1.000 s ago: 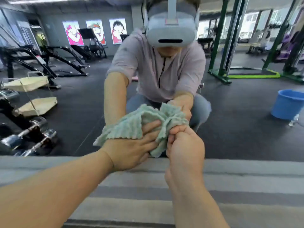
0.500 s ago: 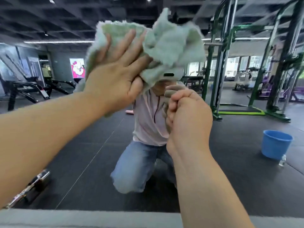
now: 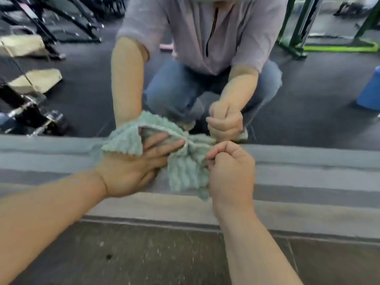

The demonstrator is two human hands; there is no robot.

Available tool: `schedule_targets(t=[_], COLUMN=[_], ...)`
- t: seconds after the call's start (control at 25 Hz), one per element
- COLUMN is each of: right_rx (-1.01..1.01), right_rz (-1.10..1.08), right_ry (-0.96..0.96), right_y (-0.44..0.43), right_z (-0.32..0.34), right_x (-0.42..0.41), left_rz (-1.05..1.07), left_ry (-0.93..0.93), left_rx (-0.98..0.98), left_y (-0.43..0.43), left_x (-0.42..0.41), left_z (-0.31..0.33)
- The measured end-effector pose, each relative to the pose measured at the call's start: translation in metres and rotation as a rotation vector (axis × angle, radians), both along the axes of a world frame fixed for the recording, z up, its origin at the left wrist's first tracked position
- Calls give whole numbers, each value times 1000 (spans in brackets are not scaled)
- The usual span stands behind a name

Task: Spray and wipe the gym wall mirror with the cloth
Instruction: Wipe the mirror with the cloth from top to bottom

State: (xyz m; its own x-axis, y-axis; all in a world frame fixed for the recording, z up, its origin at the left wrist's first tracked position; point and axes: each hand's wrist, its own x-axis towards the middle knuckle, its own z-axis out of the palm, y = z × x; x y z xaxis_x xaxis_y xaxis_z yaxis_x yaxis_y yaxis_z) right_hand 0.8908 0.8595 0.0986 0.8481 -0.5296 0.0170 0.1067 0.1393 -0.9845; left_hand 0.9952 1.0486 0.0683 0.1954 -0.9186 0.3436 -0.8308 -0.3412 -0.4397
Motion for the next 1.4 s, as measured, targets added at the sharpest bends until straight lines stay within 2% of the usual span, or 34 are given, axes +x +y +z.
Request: schedule_targets(t=[0.12, 0.24, 0.28, 0.4, 0.48, 0.6, 0.68, 0.72, 0.8, 0.84, 0.88, 0.92, 1.04, 1.2, 1.4], right_rx=[-60, -46, -104, -509, -726, -920, -1002, -1033, -1068, -1075, -1076, -1073, -1105, -1074, -922], right_rz=[-34, -69, -53, 90, 158, 210, 212, 209, 187, 169, 143, 114, 28, -175, -411], right_ry=[28, 83, 129, 246, 270, 238, 211, 191, 143, 120, 107, 109, 126, 87, 174], right_y=[7, 8, 8, 15, 21, 33, 43, 49, 54, 53, 48, 41, 7, -58, -128], right_z=[-24, -16, -13, -8, -5, -1, -1, -3, -11, -15, -15, -14, -9, -17, -21], right_x=[2, 11, 11, 1, -1, 8, 13, 12, 9, 7, 7, 8, 6, -18, -37], left_rz=[17, 22, 23, 26, 112, 239, 285, 379, 755, 962, 1073, 1056, 814, 659, 494], left_ry=[96, 115, 115, 99, 159, 288, 306, 289, 329, 404, 459, 469, 426, 554, 682], left_rx=[-37, -22, -13, -53, -136, -300, -452, -562, -760, -787, -770, -749, -752, -864, -870], left_y=[-3, -2, -3, -2, -3, -5, 5, 14, 38, 46, 47, 41, -8, -85, -176], left_x=[-1, -5, -7, -10, -20, -34, -38, -41, -49, -53, -55, -55, -55, -78, -105], left_z=[4, 7, 7, 4, -5, -8, -8, -7, -4, -3, -2, -1, 8, 6, 6])
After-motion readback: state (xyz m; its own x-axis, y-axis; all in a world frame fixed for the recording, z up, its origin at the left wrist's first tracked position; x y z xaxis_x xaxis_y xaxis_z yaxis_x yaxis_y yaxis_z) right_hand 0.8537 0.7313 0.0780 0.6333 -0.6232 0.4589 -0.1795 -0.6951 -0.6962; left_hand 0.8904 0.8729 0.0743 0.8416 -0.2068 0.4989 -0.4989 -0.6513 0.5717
